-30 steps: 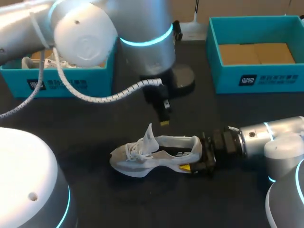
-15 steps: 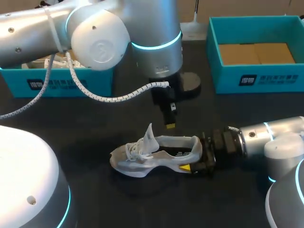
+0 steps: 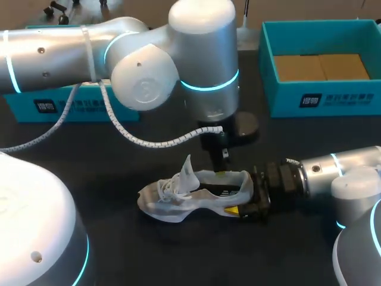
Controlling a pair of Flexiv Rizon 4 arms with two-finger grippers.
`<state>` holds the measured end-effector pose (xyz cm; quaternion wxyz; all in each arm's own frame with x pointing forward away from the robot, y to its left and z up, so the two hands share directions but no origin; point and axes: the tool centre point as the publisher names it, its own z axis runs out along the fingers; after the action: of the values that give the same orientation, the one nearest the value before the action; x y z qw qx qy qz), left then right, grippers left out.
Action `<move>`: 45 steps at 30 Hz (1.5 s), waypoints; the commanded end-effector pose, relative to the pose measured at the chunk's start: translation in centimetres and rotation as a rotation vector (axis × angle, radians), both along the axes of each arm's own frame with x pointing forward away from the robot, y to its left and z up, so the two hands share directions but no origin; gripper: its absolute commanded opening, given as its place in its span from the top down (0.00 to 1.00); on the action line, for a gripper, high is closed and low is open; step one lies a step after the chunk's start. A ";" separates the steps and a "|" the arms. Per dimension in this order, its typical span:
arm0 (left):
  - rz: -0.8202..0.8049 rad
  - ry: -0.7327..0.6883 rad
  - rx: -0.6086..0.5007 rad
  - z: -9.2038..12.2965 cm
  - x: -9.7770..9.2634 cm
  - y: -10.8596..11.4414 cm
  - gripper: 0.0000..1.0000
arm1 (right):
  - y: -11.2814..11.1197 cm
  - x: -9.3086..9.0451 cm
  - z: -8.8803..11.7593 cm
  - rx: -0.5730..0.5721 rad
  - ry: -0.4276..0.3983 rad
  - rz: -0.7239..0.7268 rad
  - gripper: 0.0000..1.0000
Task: Take the shoe out of the shoebox, open the shoe tongue, remove and reinsert the insole, then place the shoe into the shoebox
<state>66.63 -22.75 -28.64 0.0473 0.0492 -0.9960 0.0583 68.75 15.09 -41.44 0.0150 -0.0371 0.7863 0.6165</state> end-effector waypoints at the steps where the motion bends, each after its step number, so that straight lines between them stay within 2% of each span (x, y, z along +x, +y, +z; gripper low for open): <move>1: -0.001 0.002 0.002 0.0 0.2 -0.1 1.00 | 0.1 -0.1 0.1 -0.004 0.000 0.000 1.00; 7: -0.001 0.002 0.002 0.0 0.2 -0.1 1.00 | 0.1 -0.1 0.1 -0.004 0.000 0.000 1.00; 15: -0.080 0.034 -0.017 -1.5 0.6 0.1 1.00 | 0.1 -0.1 0.1 -0.004 0.000 0.000 1.00; 31: -0.166 0.047 0.007 -6.4 0.5 0.0 1.00 | 0.1 -0.1 0.1 -0.004 0.000 0.000 1.00; 34: -0.185 0.096 0.021 -7.0 0.5 0.1 1.00 | 0.1 -0.1 0.1 -0.004 0.000 0.000 1.00; 38: -0.190 0.129 0.062 -7.1 0.3 0.6 1.00 | 0.1 -0.1 0.1 -0.004 0.000 0.000 1.00; 45: -0.190 0.129 0.062 -7.1 0.3 0.6 1.00 | 0.1 -0.1 0.1 -0.004 0.000 0.000 1.00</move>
<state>66.91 -22.03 -35.74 0.1145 -0.0400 -0.9924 0.0209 68.75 15.09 -41.44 0.0150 -0.0372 0.7863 0.6165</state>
